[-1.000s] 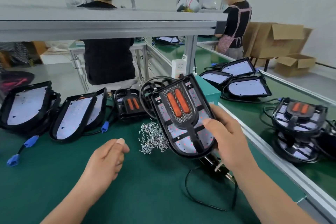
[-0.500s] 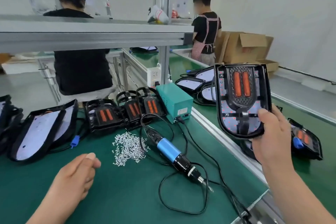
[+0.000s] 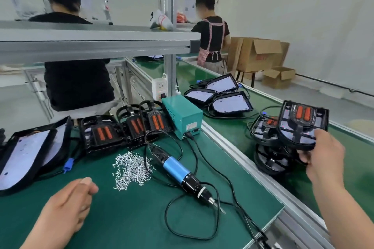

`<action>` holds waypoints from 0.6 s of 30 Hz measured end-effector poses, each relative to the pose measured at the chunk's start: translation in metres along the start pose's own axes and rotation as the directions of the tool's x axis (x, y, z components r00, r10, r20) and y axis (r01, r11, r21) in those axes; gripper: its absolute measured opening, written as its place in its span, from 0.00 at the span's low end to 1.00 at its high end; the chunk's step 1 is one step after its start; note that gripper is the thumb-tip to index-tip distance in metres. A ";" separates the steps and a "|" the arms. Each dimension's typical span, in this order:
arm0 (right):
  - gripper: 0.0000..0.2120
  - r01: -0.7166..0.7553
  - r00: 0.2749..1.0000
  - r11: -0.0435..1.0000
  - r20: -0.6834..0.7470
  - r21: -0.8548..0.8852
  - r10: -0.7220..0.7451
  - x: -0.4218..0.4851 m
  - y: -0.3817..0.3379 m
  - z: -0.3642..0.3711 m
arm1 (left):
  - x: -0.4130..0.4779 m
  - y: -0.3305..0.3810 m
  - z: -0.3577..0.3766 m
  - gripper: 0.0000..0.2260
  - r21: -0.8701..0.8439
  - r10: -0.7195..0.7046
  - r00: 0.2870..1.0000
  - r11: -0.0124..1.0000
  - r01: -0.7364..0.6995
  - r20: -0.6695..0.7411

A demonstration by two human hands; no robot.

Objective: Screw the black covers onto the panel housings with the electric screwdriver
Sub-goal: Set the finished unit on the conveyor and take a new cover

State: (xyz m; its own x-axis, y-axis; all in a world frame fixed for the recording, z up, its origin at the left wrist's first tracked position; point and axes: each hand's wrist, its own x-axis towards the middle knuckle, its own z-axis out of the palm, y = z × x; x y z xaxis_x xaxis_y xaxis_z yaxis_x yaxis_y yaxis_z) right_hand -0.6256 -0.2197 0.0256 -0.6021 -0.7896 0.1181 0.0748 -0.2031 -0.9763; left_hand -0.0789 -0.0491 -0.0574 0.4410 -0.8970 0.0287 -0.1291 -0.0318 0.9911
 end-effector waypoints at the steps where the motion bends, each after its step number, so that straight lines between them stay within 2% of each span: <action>1: 0.06 -0.012 1.000 1.000 -0.010 -0.018 0.011 0.003 0.001 -0.002 | -0.001 0.001 0.001 0.17 0.002 0.000 1.000 1.000 0.000 0.001; 4: 0.11 -0.029 0.999 0.996 -0.029 -0.082 0.027 0.010 0.005 -0.008 | -0.003 0.005 0.002 0.17 0.001 0.000 1.000 1.000 0.000 0.013; 7: 0.19 -0.042 0.999 0.988 0.000 -0.150 0.043 0.017 0.011 -0.010 | -0.005 0.009 0.002 0.17 0.012 0.010 1.000 1.000 -0.010 0.029; 9: 0.23 -0.004 0.999 0.967 0.044 -0.255 0.015 0.021 0.012 -0.011 | -0.006 0.011 0.003 0.17 0.017 0.017 0.999 1.000 -0.018 0.034; 14: 0.17 0.090 0.995 0.904 0.072 -0.418 -0.066 0.005 0.011 -0.014 | -0.007 0.010 0.002 0.17 -0.003 0.012 0.999 1.000 -0.012 0.045; 18: 0.20 0.235 0.969 0.759 0.086 -0.607 -0.231 0.003 0.010 -0.014 | -0.006 0.009 0.000 0.17 -0.010 0.012 0.999 1.000 -0.011 0.045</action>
State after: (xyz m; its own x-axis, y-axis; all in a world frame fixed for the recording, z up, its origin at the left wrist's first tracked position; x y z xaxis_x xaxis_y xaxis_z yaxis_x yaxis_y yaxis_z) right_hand -0.6380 -0.2160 0.0132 -0.5324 -0.7682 0.3554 -0.5668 0.0117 -0.8238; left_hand -0.0827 -0.0436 -0.0491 0.3993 -0.9162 0.0346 -0.1256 -0.0173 0.9919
